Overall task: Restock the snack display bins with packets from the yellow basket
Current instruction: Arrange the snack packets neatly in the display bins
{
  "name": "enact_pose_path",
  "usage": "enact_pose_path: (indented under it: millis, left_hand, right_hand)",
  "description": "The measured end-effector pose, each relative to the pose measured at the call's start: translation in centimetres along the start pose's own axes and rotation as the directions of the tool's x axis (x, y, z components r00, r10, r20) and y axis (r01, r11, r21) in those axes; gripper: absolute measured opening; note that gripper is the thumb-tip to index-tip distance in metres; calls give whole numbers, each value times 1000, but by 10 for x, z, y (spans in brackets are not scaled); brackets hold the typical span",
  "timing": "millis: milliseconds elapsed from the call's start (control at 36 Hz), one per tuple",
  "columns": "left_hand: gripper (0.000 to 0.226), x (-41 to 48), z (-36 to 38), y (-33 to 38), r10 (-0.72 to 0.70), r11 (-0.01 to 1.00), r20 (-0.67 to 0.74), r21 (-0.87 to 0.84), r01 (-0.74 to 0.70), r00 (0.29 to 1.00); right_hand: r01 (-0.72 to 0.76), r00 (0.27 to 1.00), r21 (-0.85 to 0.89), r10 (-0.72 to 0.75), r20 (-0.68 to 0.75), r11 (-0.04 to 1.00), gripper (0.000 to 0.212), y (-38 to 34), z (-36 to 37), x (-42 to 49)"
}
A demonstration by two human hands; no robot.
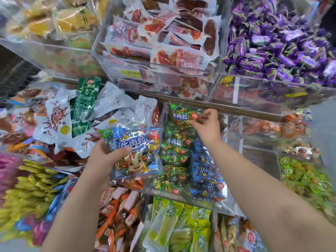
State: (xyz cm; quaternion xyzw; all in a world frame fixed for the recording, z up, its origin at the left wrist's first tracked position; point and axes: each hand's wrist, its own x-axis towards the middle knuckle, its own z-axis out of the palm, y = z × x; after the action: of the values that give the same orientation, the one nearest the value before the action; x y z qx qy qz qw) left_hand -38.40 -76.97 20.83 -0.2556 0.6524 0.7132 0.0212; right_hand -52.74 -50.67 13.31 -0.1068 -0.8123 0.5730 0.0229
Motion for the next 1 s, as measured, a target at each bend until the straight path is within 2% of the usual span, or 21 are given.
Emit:
enact_pose_path:
  millis: [56,139,194,222,361,444,500,556,611,639,667,722,778,861,917,1000]
  left_hand:
    - [122,0,1,1,-4,1000,24,15,3,1000]
    - [105,-4,4,2,10,1000,62,6,-11,998]
    - [111,-4,5,2,-7,1000,77,-8,7,997]
    - [106,-4,4,1,-4,1000,83,-7,5,997]
    - [61,-4,4,0,20,1000,105,9,-21,994]
    - [68,-4,5,1,4,1000,103,-13,-3,995]
    - [75,-5,4,2,-8,1000,112,-26,11,994]
    - [90,-7,6,5,-20,998,105,-64,27,994]
    - [107,-9,8,5,-25,994,118,-107,37,993]
    - [104,-9,10,5,-23,992,130,-124,39,991]
    - [95,-9,13,5,-23,991,143,-126,41,989]
    - [78,-8,20,1,-19,993,171,-111,38,985]
    - [77,-10,30,-2,11,997,195,-76,4,981]
    - [76,-10,44,-6,38,999,211,-1,-39,977]
    - [85,-11,50,-7,41,997,177,58,-52,983]
    - [93,-10,53,-9,48,995,95,84,-56,994]
  right_hand:
    - [-34,995,-2,33,-97,999,50,8,11,-6]
    - [-91,968,35,96,-233,995,37,19,22,-15]
    - [-124,969,13,124,-213,992,34,23,25,-16]
    - [-141,973,-11,137,-187,990,36,24,26,-16]
    - [-144,984,-104,131,-119,984,45,17,21,-13]
    - [-139,989,-140,131,-64,980,54,12,8,-17]
    - [-162,983,-97,153,-101,982,60,7,0,-25]
    - [-151,976,-17,146,-164,988,47,-2,-9,-41]
    - [-122,986,86,131,-101,989,20,-12,-16,-63]
    - [-121,992,142,122,1,982,13,-19,-18,-75]
    - [-145,983,199,119,136,969,12,-26,-18,-88]
    - [-257,905,268,135,403,929,13,-36,-14,-111]
    - [-266,852,198,133,507,944,29,-36,-8,-127]
    - [-242,882,136,159,443,961,44,-31,-8,-136]
    - [-261,898,137,188,397,956,51,-30,-18,-135]
    - [-187,948,127,145,285,974,41,-28,-46,-123]
